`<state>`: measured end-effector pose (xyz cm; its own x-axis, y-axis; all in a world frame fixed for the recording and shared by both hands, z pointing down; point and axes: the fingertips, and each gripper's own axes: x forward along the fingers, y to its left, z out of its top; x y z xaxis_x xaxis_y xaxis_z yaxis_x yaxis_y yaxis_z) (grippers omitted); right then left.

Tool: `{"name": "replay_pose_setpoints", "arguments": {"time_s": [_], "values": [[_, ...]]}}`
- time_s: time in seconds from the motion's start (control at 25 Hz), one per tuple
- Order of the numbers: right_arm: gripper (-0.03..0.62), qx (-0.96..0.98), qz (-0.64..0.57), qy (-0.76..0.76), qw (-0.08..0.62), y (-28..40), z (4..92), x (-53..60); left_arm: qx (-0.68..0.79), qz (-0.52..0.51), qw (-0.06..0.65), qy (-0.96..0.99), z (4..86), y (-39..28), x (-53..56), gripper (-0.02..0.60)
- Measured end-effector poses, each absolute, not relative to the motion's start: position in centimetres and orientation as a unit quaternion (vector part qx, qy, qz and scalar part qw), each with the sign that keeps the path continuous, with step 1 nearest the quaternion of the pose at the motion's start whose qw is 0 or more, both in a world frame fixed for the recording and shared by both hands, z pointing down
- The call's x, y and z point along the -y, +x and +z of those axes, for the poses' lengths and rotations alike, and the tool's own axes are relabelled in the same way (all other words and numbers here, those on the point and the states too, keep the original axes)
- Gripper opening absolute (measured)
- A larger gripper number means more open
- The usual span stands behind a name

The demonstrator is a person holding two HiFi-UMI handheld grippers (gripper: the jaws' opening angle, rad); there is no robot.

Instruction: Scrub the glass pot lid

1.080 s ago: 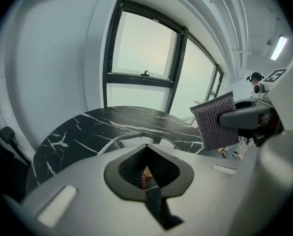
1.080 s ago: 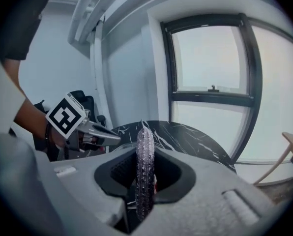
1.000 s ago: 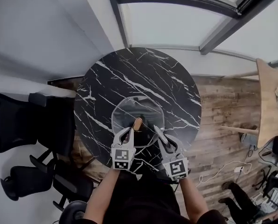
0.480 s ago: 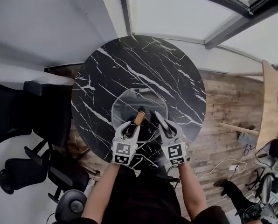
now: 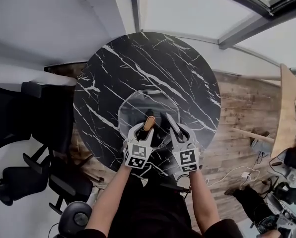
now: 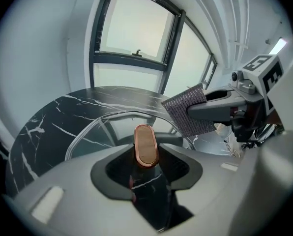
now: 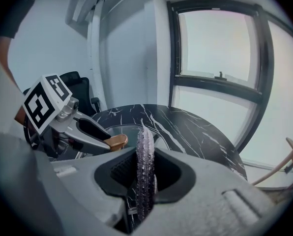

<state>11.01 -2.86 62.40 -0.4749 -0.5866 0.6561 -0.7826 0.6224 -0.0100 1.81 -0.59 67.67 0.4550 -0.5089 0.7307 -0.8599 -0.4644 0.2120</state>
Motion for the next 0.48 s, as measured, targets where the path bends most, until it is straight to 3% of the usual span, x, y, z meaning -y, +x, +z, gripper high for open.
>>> {"name": "replay_pose_setpoints", "arguments": {"time_s": [0.48], "values": [[0.078, 0.852, 0.038, 0.315, 0.416, 8.3, 66.6, 6.6, 0.421, 0.3, 0.298, 0.803, 67.6, 1.9, 0.6, 0.16]]}}
